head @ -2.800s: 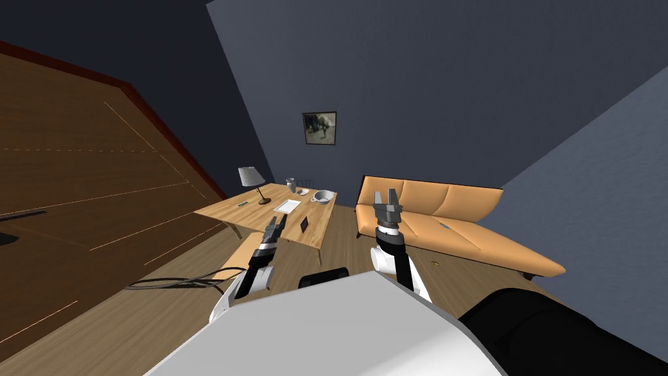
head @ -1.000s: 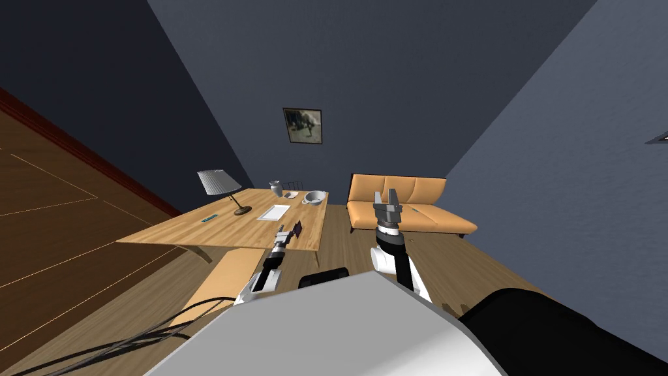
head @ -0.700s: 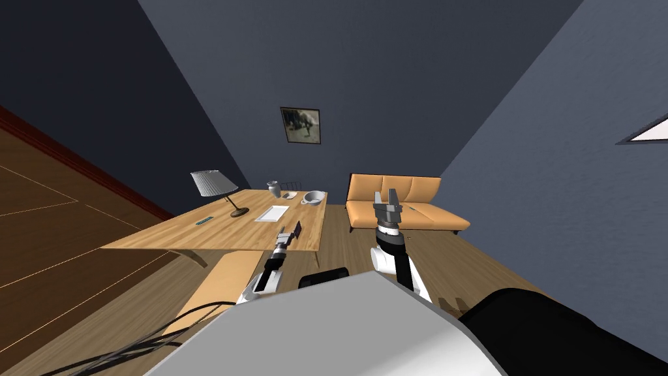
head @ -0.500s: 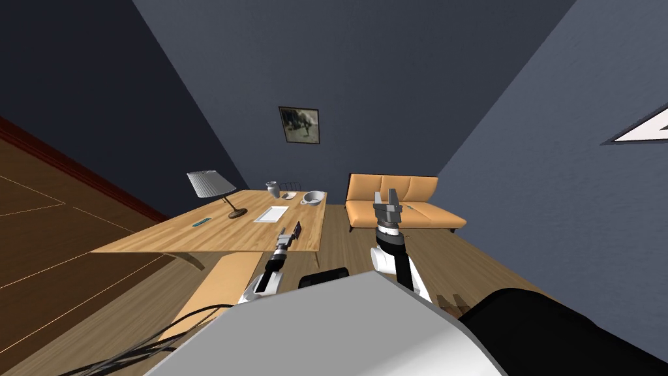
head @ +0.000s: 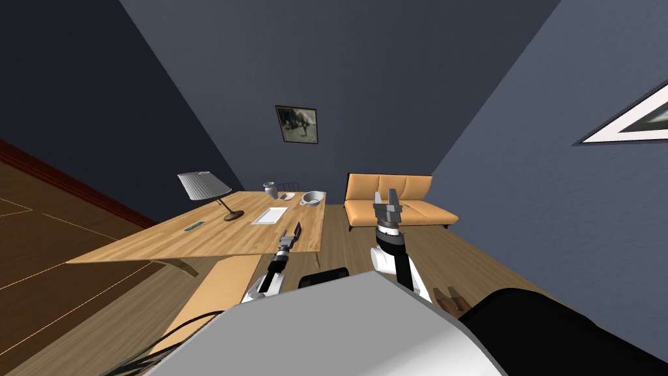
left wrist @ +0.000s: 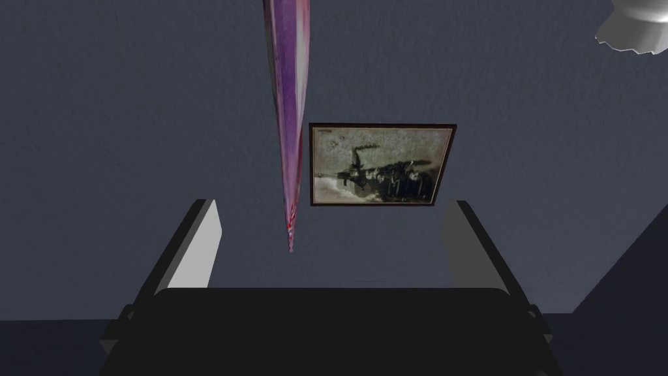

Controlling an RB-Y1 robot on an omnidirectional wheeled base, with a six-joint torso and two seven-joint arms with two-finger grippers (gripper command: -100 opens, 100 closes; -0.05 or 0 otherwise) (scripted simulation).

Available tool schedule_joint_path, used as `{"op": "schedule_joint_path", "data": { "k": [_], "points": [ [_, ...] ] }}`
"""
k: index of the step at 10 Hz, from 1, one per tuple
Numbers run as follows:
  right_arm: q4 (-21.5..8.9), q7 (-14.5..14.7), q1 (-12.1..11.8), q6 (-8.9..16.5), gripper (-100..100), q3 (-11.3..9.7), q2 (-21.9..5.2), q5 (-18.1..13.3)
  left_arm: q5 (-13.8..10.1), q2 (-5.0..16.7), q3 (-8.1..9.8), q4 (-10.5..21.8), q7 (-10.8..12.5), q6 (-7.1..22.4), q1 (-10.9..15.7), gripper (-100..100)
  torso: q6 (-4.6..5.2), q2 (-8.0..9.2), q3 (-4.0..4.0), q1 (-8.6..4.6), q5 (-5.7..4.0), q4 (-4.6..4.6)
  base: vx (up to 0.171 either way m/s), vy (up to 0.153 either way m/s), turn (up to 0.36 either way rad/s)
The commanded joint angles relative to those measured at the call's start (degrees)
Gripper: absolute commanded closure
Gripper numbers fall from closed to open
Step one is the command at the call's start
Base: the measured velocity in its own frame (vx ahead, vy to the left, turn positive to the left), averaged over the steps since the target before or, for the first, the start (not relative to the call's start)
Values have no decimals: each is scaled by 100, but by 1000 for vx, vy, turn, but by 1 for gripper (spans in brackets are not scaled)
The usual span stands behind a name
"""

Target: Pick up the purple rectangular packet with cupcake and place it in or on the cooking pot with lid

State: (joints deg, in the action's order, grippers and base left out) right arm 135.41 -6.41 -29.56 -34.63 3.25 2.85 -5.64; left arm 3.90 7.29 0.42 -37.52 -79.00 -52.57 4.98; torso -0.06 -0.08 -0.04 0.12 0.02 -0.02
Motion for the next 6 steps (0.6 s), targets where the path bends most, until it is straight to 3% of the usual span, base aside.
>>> {"op": "schedule_joint_path", "data": {
  "k": [1, 2, 6],
  "points": [
    [0, 0, 0, 0, 0, 0, 0, 0, 5, -104, 8, 286, -261, -65, 85, -100, 0, 0, 0, 0, 0, 0, 14, 65, -82],
    [0, 0, 0, 0, 0, 0, 0, 0, 5, -104, 8, 347, -261, -65, 85, -100, -1, -2, -1, 6, 1, -1, 6, 59, -48],
    [0, 0, 0, 0, 0, 0, 0, 0, -4, -438, 53, 974, -703, -176, 282, -100, -2, 2, 1, 16, 3, 0, 2, 79, -59]
  ]
}}
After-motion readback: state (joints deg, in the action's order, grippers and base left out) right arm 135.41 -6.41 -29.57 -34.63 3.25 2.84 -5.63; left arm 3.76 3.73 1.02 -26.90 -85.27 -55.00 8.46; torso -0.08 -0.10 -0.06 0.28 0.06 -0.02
